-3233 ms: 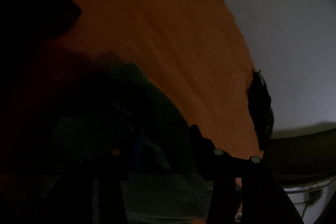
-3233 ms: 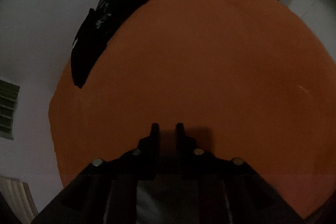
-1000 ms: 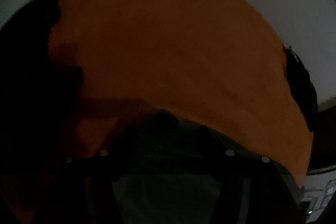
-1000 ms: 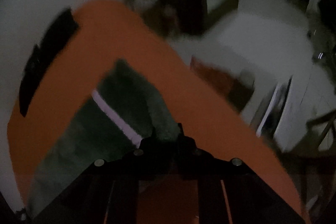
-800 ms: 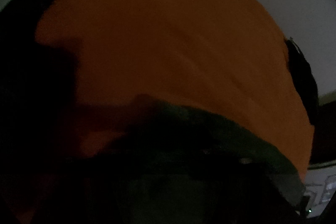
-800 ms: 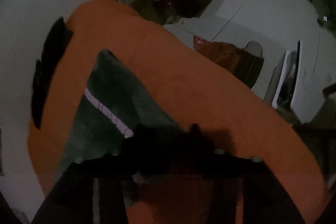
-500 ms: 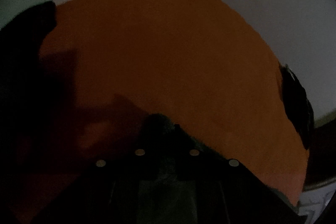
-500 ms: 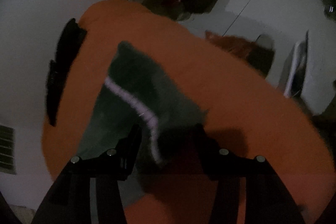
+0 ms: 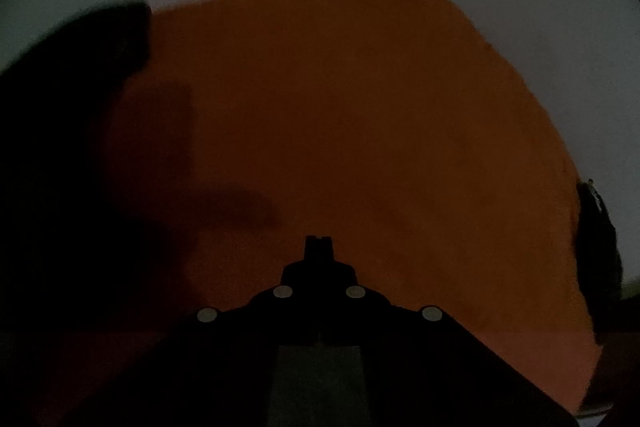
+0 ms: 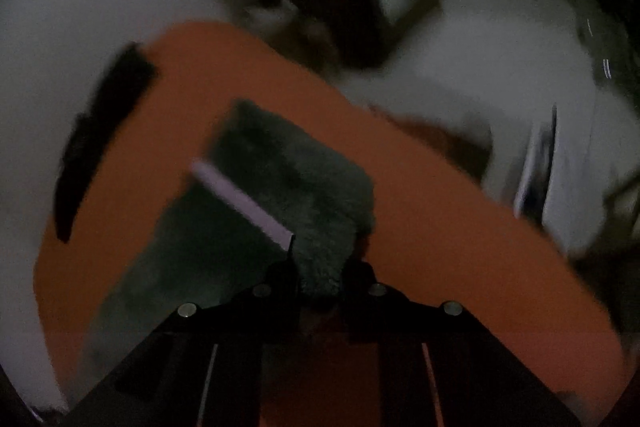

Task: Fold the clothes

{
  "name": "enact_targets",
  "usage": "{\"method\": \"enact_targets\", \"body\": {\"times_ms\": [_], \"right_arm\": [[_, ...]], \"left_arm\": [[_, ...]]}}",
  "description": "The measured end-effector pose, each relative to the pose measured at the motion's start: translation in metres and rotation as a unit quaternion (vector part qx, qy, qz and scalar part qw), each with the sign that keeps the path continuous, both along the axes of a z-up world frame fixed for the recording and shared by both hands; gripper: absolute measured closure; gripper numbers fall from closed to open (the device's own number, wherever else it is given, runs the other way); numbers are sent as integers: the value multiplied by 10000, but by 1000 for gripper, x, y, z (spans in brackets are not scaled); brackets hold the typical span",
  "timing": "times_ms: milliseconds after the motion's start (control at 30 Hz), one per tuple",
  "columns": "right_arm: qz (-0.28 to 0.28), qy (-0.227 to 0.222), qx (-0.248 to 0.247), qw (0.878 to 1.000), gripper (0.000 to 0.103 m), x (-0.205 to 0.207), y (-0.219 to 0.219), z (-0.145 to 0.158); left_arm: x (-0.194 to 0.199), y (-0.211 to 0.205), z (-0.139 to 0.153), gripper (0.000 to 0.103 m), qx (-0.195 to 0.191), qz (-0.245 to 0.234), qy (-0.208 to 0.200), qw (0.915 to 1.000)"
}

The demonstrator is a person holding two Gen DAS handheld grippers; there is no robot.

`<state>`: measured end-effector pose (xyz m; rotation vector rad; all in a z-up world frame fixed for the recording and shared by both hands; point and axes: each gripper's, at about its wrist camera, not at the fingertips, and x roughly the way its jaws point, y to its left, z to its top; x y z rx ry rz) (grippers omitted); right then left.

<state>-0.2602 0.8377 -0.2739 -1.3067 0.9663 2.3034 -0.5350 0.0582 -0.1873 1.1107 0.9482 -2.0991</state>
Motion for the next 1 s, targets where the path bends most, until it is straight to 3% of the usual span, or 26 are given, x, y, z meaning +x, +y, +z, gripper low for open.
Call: {"method": "enact_targets", "body": {"times_ms": [67,100,167,200,233,267,333,400,433,500,600,700,733,767,800,833,867,933,1000], "right_arm": [[9,39,-545,9985,83,-3,21,-29],[-56,99,-697,9975,83,0,25,-28],[-186,220,-1000,9946,66,6,32,-25],[-167,252,-828,9961,59,10,29,-15],[-147,284,-655,9973,52,14,26,-5],[-127,315,-482,9983,51,18,23,5],[6,398,25,9992,51,19,16,26],[232,500,693,9961,51,14,7,48],[429,568,715,9949,48,1,1,52],[821,701,758,9913,39,-24,-10,60],[1466,358,582,9868,39,-73,-33,51],[1659,81,967,9813,39,-114,-51,44],[1703,39,1128,9789,39,-125,-53,43],[1746,-3,1289,9762,39,-135,-54,41],[1801,-192,1352,9741,39,-147,-54,36],[1800,-285,1367,9737,43,-154,-54,33],[1798,-377,1381,9732,64,-162,-54,30],[1824,-427,1678,9679,100,-170,-59,31],[1463,-64,1867,9715,101,-167,-55,46]], "left_arm": [[1,1,-2,103,348,-130,264,9990],[1,2,-3,103,531,-222,380,9976],[1,11,1,96,923,-617,470,9927],[-5,19,5,92,942,-876,380,9910],[-12,27,9,81,903,-1142,283,9889],[-20,37,14,66,660,-1432,161,9874],[-39,51,18,49,227,-1789,-19,9836],[-55,62,19,43,-130,-1980,-169,9800],[-53,70,18,42,-120,-1985,-292,9796],[-77,67,-2,42,109,-1913,-534,9800],[-114,75,-37,41,550,-1958,-883,9751],[-128,88,-47,41,145,-2019,-889,9753],[-131,92,-48,48,23,-2010,-836,9760],[-133,93,-48,71,-46,-1946,-769,9779],[-136,93,-48,79,-104,-1882,-704,9795],[-138,93,-48,84,-148,-1810,-626,9814],[-139,91,-45,91,-145,-1705,-498,9840],[-144,92,-35,94,-222,-1449,-229,9889],[-152,96,-22,98,-356,-1254,29,9915]]}}
